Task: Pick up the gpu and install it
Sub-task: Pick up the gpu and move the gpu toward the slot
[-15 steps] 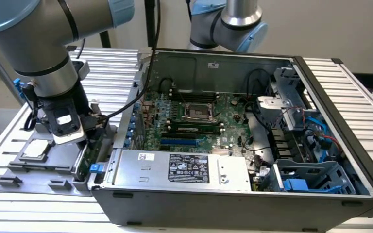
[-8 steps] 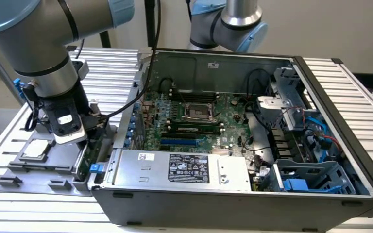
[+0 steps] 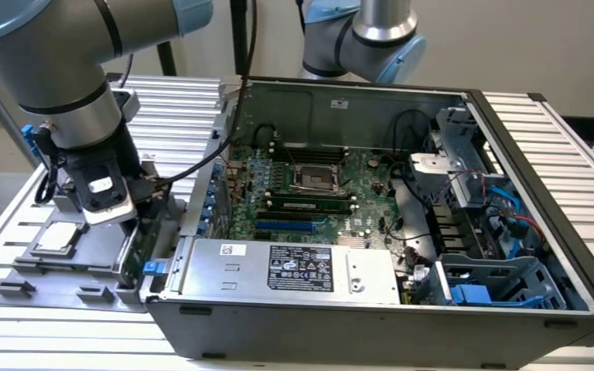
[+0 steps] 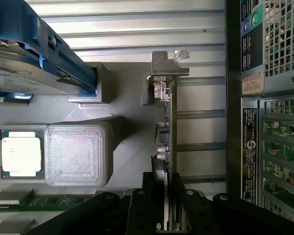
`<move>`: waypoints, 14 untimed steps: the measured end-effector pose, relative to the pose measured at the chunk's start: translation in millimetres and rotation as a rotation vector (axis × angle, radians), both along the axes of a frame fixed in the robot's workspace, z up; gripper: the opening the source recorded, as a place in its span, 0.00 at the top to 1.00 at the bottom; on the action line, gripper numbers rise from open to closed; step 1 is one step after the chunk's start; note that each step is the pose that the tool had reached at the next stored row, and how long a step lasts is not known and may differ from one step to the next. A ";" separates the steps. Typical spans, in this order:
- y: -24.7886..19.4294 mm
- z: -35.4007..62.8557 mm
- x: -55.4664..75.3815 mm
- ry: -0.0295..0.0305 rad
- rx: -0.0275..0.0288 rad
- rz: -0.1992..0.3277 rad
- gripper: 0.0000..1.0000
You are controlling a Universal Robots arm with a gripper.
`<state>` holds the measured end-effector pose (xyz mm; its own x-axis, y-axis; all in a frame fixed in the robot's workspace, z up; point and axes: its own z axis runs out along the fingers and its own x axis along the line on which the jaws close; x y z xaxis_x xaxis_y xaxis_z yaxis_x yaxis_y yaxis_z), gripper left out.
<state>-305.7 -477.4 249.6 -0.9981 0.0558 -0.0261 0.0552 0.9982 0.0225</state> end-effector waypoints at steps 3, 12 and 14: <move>0.0 10.9 0.0 0.0000 0.0000 0.000 0.73; 0.0 49.8 0.2 0.0002 0.0000 0.000 0.73; 0.0 58.9 0.7 0.0001 0.0001 0.000 0.73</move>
